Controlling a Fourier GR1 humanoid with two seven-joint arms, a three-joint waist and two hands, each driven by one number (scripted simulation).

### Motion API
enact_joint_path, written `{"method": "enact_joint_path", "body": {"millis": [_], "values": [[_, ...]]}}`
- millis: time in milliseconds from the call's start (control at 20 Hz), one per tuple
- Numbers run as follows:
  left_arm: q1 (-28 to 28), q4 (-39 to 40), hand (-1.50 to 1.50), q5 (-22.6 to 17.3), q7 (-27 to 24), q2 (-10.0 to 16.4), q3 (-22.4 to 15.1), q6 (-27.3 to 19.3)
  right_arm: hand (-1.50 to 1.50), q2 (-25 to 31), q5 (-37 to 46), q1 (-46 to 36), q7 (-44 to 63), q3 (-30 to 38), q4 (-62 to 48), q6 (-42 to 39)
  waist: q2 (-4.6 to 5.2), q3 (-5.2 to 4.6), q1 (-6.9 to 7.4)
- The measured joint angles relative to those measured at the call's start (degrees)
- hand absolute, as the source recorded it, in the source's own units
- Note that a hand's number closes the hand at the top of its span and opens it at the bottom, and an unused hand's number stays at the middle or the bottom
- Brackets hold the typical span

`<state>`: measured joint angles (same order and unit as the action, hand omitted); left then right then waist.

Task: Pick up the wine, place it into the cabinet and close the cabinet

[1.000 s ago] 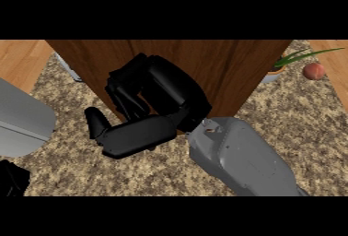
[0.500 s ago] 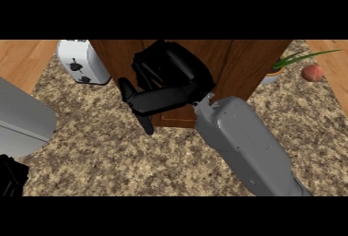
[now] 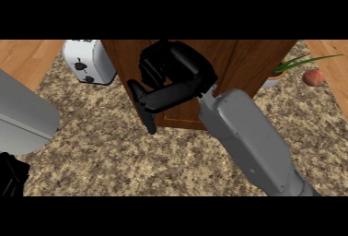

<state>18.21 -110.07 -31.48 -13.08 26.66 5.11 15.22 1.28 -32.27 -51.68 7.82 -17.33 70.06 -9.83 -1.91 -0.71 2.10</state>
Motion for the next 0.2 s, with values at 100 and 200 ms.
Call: {"method": "enact_joint_path", "body": {"millis": [100, 200], "values": [[-0.8, 0.1, 1.50, 0.4, 0.3, -0.3, -0.5, -0.2, 1.50, -0.1, 0.2, -0.6, -0.6, 0.1, -1.1, -0.9, -0.05, 0.00, 0.04], [-0.9, -0.2, 1.50, 0.5, 0.2, -0.6, -0.6, -0.2, 1.50, -0.1, 0.7, -1.0, -1.3, 0.2, -2.0, -1.4, -0.13, -0.06, 0.20]]}}
